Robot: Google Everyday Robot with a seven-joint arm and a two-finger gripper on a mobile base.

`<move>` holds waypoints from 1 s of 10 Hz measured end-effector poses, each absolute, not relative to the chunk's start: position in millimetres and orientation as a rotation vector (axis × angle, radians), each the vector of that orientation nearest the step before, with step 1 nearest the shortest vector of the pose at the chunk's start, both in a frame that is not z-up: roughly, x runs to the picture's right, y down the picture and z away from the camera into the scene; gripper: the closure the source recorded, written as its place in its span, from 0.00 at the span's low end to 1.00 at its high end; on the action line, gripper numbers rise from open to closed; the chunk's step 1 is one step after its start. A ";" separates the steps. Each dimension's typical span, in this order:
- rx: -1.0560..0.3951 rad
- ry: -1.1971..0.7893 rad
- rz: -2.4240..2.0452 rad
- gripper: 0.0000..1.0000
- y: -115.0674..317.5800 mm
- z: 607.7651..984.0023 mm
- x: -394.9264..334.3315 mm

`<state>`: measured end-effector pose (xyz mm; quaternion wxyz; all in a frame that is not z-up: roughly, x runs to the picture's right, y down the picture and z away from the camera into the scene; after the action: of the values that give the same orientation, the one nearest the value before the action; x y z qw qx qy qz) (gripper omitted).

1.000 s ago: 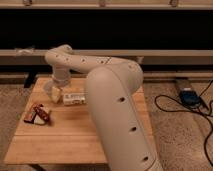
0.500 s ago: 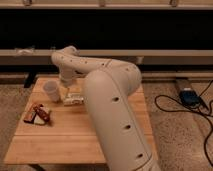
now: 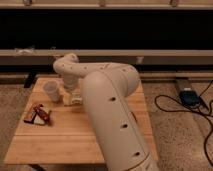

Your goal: Place the bottle in the ceramic bowl

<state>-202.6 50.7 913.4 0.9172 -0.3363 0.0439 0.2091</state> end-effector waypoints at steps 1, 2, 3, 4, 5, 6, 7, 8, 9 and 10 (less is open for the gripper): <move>-0.681 0.104 0.426 0.20 55.8 918.0 -201.9; -0.673 0.118 0.421 0.20 61.1 922.3 -203.9; -0.662 0.137 0.409 0.22 67.0 928.9 -206.6; -0.654 0.151 0.402 0.30 71.2 934.6 -209.0; -0.643 0.166 0.397 0.42 72.2 938.9 -208.1; -0.640 0.178 0.397 0.52 72.8 940.1 -207.2; -0.639 0.185 0.397 0.60 73.2 940.1 -207.7; -0.635 0.192 0.399 0.72 73.3 939.3 -207.1; -0.633 0.195 0.401 0.80 71.8 937.1 -206.1; -0.626 0.195 0.403 0.90 65.5 931.2 -205.6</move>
<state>-205.6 65.5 931.2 0.9269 -0.3053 0.0950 0.1964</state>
